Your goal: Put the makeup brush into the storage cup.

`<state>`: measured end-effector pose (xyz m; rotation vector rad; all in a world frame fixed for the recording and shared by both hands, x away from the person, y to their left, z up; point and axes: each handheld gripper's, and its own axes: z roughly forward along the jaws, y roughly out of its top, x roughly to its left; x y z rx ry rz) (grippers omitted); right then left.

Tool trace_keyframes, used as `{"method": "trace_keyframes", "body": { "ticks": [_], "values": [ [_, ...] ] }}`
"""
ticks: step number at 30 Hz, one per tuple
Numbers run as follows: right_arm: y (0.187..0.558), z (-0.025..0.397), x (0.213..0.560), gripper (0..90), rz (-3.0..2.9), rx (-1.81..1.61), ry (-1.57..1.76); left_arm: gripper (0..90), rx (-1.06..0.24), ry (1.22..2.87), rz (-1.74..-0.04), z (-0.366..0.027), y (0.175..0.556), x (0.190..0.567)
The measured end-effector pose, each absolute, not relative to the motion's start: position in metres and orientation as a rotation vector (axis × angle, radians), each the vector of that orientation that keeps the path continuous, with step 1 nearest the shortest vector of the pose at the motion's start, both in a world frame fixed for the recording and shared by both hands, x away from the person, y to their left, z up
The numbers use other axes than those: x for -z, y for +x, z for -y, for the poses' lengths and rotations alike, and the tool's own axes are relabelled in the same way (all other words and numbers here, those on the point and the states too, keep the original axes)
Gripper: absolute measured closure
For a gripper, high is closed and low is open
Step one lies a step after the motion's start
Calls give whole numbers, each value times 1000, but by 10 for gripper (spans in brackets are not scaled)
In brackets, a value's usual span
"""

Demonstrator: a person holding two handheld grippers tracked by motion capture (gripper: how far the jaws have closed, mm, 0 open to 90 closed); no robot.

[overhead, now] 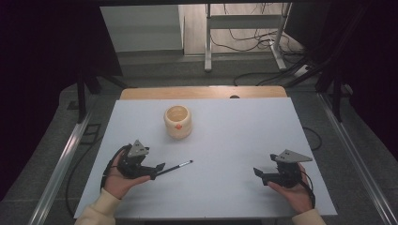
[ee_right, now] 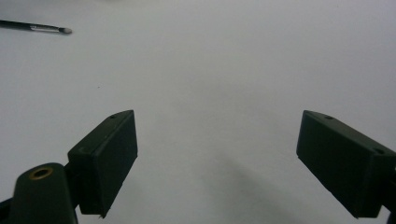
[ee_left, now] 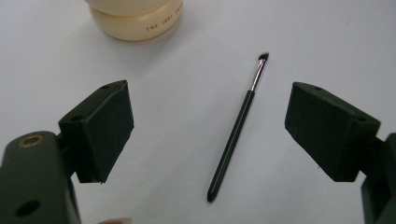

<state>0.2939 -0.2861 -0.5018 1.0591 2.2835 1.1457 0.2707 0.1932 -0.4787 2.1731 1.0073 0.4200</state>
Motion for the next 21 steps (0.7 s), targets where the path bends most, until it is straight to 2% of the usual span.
{"method": "trace_keyframes", "body": {
  "ticks": [21],
  "values": [
    [293, 286, 501, 125, -2281, -1148, 1050, 160, -352, 2269, -936, -162, 283, 478]
  ]
}}
